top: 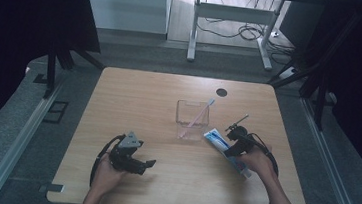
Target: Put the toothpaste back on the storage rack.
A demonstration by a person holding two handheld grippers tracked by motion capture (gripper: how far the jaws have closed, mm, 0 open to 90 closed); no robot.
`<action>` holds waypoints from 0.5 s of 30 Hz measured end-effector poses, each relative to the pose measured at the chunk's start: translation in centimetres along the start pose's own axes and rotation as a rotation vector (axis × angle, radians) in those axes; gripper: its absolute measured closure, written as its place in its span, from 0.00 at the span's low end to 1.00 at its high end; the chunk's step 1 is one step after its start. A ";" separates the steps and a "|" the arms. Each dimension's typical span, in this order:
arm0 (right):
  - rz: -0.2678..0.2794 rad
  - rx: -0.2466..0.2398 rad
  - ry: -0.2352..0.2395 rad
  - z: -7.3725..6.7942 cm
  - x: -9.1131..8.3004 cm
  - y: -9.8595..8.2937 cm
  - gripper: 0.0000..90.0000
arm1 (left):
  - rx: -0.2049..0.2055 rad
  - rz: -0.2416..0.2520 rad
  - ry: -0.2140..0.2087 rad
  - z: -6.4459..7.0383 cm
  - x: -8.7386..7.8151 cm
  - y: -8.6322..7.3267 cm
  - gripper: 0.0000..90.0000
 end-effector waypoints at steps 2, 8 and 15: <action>0.008 0.003 -0.003 0.0 -0.2 -0.1 0.79 | 0.000 0.002 0.001 -0.1 -0.1 0.0 0.15; 0.026 0.013 0.000 0.2 -0.7 -0.5 0.81 | -0.018 0.021 0.000 -0.3 -0.4 0.2 0.15; 0.092 0.010 -0.005 0.3 -2.4 -0.5 0.81 | -0.019 0.021 0.001 -0.4 -0.4 0.2 0.15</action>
Point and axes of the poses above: each handheld gripper's, and its own axes: x roughly forward along the jaws, y roughly out of its top, z roughly to its right, the point moved 10 cm from there along x, roughly forward along the jaws, and after that the axes turned 6 degrees about z, right-handed, at the moved point
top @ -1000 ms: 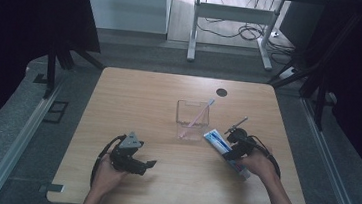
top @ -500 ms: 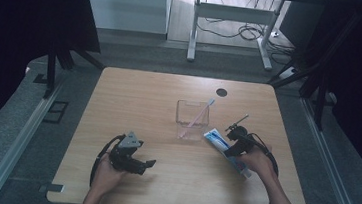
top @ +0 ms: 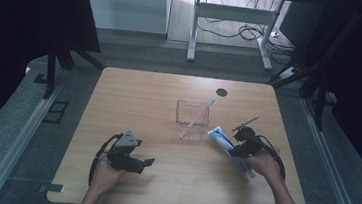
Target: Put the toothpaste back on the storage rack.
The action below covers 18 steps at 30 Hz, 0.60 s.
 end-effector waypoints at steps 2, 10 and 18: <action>0.017 0.000 0.002 0.0 -0.5 0.0 0.81 | -0.002 -0.001 -0.001 0.0 0.0 0.0 0.15; 0.091 0.005 0.007 -0.2 -2.4 0.1 0.81 | 0.004 -0.001 -0.002 0.0 0.1 -0.1 0.15; 0.155 -0.005 0.001 -0.4 -4.0 -0.2 0.81 | 0.002 0.001 -0.001 0.0 0.2 -0.1 0.15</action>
Point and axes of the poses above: each handheld gripper's, and its own axes: x roughly forward along the jaws, y roughly out of its top, z roughly to its right, the point moved 10 cm from there along x, roughly forward along the jaws, and after that the axes turned 6 degrees about z, right-handed, at the moved point
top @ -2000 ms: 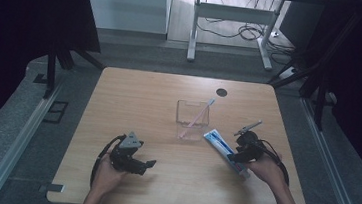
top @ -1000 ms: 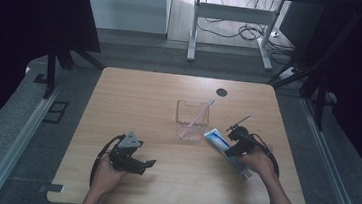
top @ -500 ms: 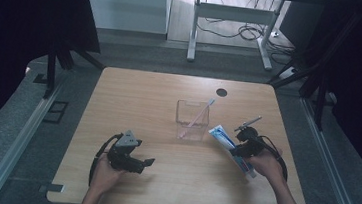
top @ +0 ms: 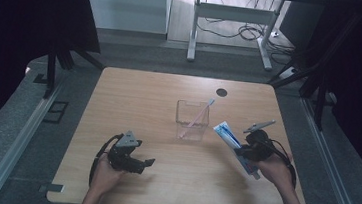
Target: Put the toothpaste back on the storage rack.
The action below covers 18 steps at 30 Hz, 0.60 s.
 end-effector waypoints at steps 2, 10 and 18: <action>0.021 0.004 0.003 -0.1 -0.5 0.1 0.81 | 0.000 0.001 0.000 0.0 0.0 0.0 0.15; 0.101 -0.009 0.002 -0.4 -2.0 1.1 0.81 | 0.010 -0.003 -0.002 0.1 0.1 0.0 0.15; 0.157 -0.012 0.007 -0.8 -2.8 2.2 0.81 | 0.008 -0.005 -0.008 0.2 0.1 0.0 0.15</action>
Point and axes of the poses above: each handheld gripper's, and its own axes: x roughly forward along the jaws, y roughly out of its top, z roughly to its right, the point moved 10 cm from there along x, roughly forward along the jaws, and after that the axes turned 6 degrees about z, right-handed, at the moved point
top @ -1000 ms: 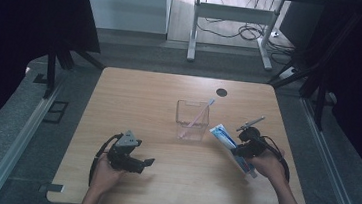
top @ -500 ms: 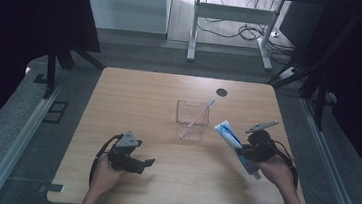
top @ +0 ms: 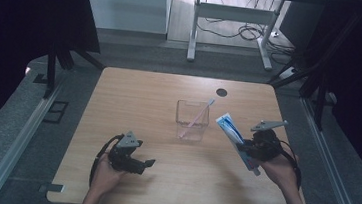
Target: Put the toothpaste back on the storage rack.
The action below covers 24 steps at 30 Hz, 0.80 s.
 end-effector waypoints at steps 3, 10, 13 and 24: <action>0.017 0.002 0.009 -0.2 -0.1 0.6 0.81 | 0.001 -0.002 0.000 0.0 0.1 0.0 0.15; 0.056 -0.017 0.013 -0.7 0.0 2.2 0.81 | 0.002 -0.010 -0.004 0.1 0.2 -0.2 0.15; 0.076 -0.022 0.018 -0.9 0.1 2.9 0.81 | -0.003 -0.014 -0.002 0.2 0.3 -0.3 0.15; 0.139 -0.027 0.036 -1.6 0.6 5.9 0.81 | -0.002 -0.015 -0.005 0.2 0.3 -0.3 0.15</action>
Point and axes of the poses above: each handheld gripper's, and its own axes: x roughly forward along the jaws, y roughly out of its top, z roughly to its right, the point moved 10 cm from there along x, roughly forward along the jaws, and after that the axes turned 6 degrees about z, right-handed, at the moved point
